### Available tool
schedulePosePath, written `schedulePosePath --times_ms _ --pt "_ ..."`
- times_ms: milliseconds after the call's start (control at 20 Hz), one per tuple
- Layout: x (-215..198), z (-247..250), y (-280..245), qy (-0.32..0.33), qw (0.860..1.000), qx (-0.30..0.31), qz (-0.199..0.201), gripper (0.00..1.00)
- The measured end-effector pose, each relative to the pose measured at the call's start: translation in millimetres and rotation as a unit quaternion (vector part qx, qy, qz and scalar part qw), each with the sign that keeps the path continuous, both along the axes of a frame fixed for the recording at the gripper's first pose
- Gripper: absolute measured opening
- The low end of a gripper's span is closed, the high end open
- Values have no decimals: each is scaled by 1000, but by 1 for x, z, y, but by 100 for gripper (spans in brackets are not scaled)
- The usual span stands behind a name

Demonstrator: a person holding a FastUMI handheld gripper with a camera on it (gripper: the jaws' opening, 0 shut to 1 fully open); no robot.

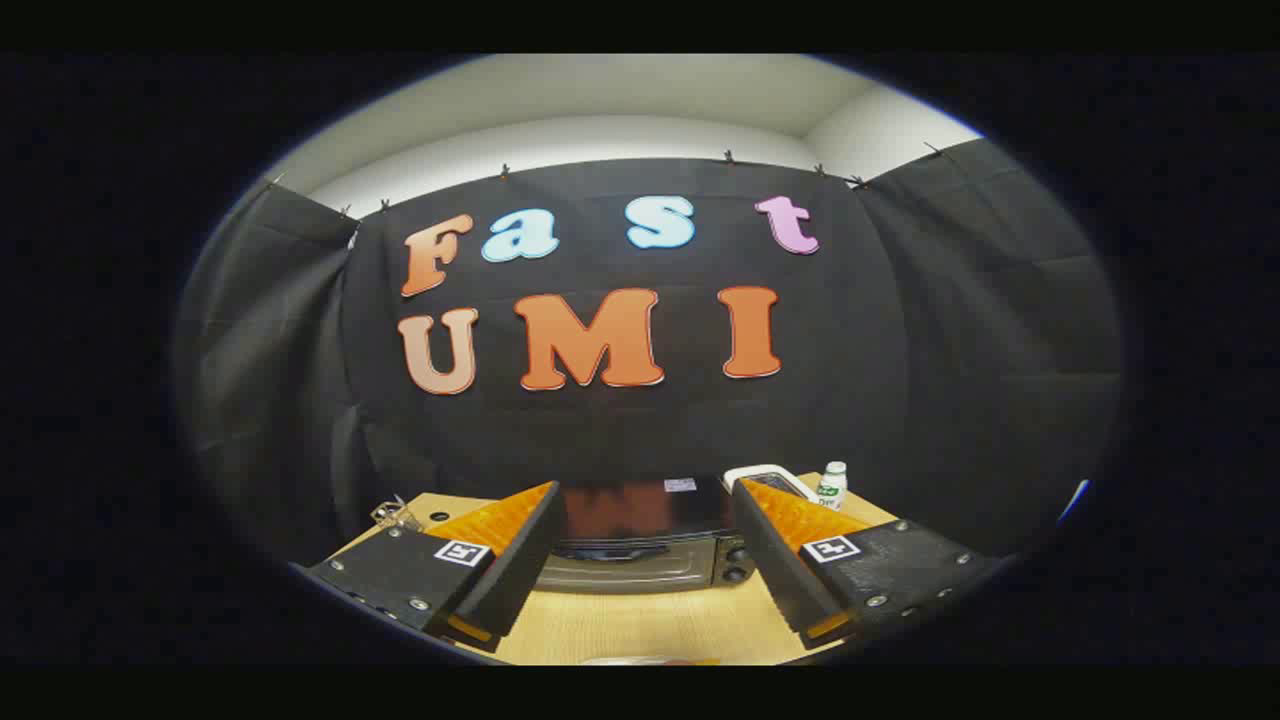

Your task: Open the toaster oven, put the food inside, and close the toaster oven door.

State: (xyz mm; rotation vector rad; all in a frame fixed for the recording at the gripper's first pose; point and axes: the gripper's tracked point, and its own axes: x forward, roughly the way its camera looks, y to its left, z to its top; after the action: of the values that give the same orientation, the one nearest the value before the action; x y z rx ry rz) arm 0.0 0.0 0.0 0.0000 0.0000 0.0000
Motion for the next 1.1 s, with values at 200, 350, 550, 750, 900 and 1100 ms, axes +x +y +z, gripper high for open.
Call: schedulePosePath --times_ms 200,350,550,750,900,1100 --pt "2 -16 -6 19 1000 7 -2 98" --pt "3 -13 -6 11 1000 7 -1 98" --pt "4 -18 -4 13 1000 14 5 98" --pt "1 -27 4 22 999 17 19 98" --pt "-1 -32 9 26 999 15 27 98" --pt "-3 -31 8 21 999 14 26 98"
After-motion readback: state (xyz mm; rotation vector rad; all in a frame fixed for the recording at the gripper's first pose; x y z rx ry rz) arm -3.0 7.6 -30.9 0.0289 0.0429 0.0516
